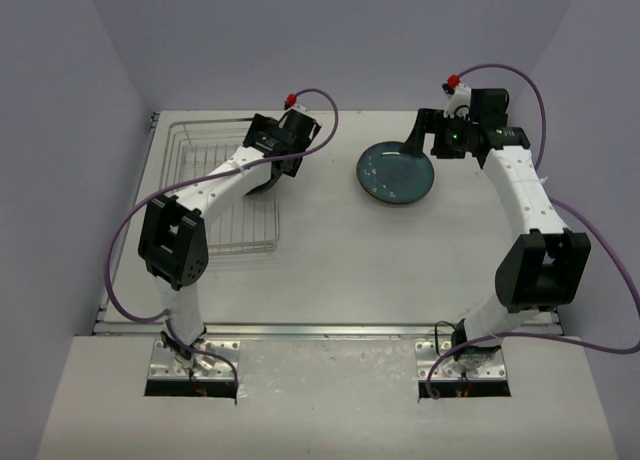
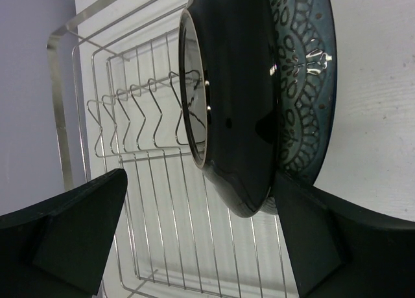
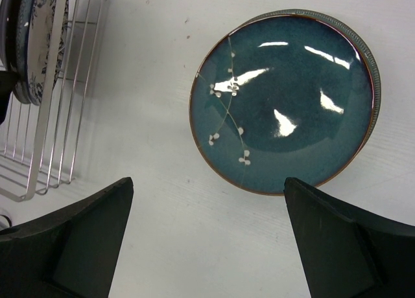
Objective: Unload the plates from the dish rack
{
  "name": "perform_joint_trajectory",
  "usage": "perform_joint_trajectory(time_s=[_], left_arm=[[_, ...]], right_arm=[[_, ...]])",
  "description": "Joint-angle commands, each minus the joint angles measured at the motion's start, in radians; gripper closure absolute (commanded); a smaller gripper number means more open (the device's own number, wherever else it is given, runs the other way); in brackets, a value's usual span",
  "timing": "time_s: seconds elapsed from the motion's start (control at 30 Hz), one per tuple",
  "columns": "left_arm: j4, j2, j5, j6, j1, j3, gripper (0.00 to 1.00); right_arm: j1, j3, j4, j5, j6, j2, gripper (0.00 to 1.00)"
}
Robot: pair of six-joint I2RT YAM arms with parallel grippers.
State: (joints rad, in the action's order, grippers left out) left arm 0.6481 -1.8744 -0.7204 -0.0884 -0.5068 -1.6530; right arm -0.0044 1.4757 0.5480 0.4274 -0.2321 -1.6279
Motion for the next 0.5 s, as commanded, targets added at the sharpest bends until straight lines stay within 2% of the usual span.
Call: perform_joint_trajectory(time_s=[0.0, 0.17, 0.47], left_arm=[[-0.011, 0.001, -0.002, 0.032, 0.023, 0.020, 0.06], [-0.003, -0.015, -0.003, 0.056, 0.064, 0.007, 0.06], [-0.014, -0.015, -0.032, 0.073, 0.096, -0.069, 0.15]], right_arm=[[-0.002, 0.011, -0.027, 0.004, 0.005, 0.039, 0.01], [-0.002, 0.012, -0.030, 0.017, -0.004, 0.031, 0.01], [-0.002, 0.015, -0.031, 0.031, -0.005, 0.030, 0.01]])
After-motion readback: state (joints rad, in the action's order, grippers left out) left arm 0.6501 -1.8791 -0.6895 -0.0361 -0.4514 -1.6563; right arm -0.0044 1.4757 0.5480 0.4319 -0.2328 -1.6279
